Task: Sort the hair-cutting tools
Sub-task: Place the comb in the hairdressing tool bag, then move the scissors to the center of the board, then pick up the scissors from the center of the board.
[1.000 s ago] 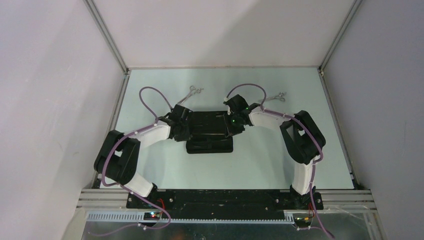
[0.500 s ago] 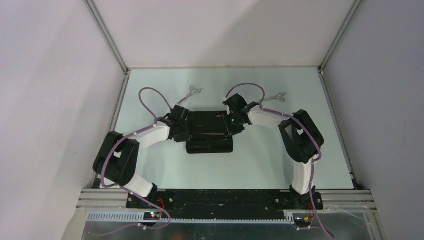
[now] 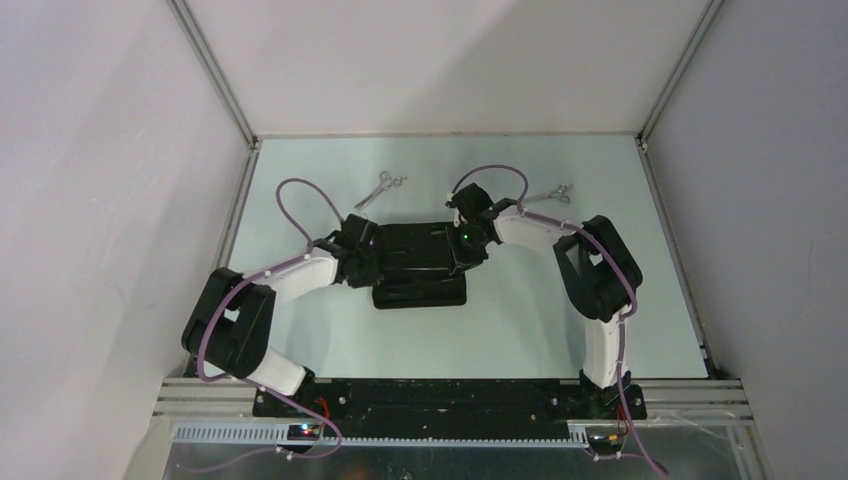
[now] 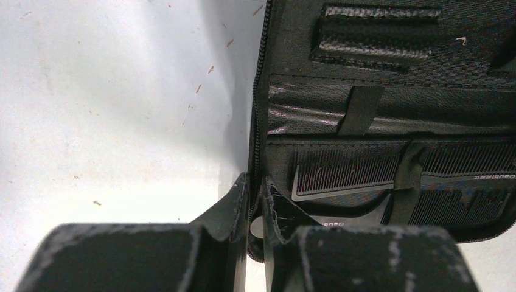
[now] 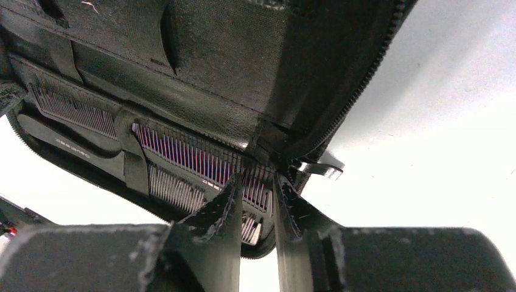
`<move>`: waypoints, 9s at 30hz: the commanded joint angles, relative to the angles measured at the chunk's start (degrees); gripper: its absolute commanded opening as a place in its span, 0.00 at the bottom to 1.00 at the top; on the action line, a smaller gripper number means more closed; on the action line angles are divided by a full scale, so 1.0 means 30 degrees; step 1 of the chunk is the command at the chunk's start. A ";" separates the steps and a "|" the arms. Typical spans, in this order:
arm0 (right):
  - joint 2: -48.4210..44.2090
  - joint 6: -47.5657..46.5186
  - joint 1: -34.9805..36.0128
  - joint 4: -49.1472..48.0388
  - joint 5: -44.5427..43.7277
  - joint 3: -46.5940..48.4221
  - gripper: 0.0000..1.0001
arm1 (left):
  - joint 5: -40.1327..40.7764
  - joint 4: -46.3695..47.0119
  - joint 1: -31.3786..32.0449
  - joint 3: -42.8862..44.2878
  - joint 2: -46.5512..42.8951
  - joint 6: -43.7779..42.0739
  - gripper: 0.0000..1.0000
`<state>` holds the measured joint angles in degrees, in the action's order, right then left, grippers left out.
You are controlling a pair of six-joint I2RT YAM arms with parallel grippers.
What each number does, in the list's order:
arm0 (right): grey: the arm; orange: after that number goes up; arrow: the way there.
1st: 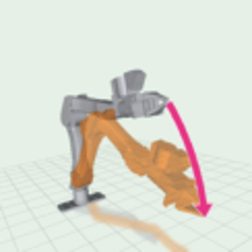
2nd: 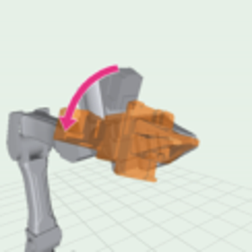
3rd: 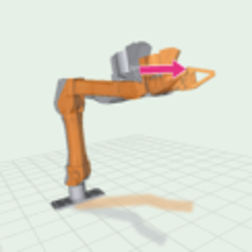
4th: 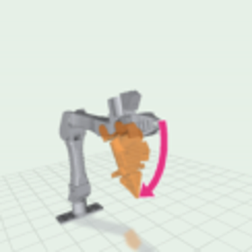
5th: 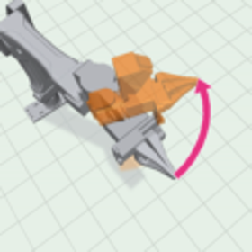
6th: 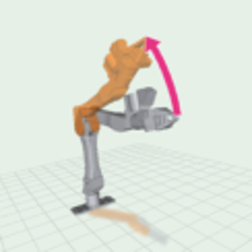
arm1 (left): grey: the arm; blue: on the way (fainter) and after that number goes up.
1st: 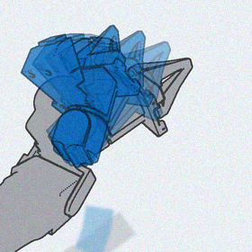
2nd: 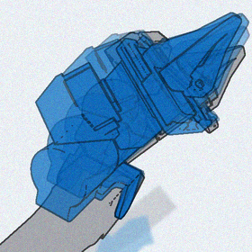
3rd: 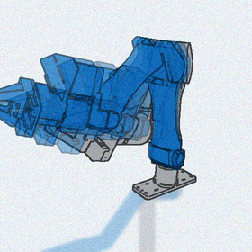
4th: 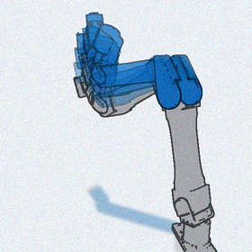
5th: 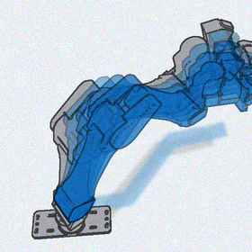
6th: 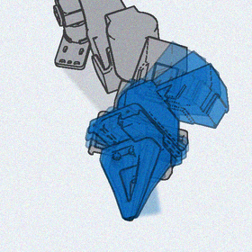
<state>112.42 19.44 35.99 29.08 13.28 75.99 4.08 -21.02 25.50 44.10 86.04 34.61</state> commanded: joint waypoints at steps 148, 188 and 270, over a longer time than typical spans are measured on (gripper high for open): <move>0.2699 0.3486 -0.9009 0.3972 -0.7567 0.4173 0.00 | 0.9627 -0.1020 -0.3457 -0.1150 -1.6434 -0.5416 1.00; -1.1482 0.3216 -0.3920 -0.4495 0.3072 -1.3297 0.00 | 0.1002 -0.0384 -0.1911 -0.1405 -1.3585 -0.2572 1.00; -0.3028 -0.2511 -0.3154 0.3512 -0.5166 -0.2110 0.45 | 0.6581 -0.3460 0.1212 -0.0514 -1.4550 -0.6895 1.00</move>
<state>101.80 12.16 26.50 41.23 -1.61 67.22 20.05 -33.34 29.78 44.25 43.13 17.34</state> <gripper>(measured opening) 0.453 0.996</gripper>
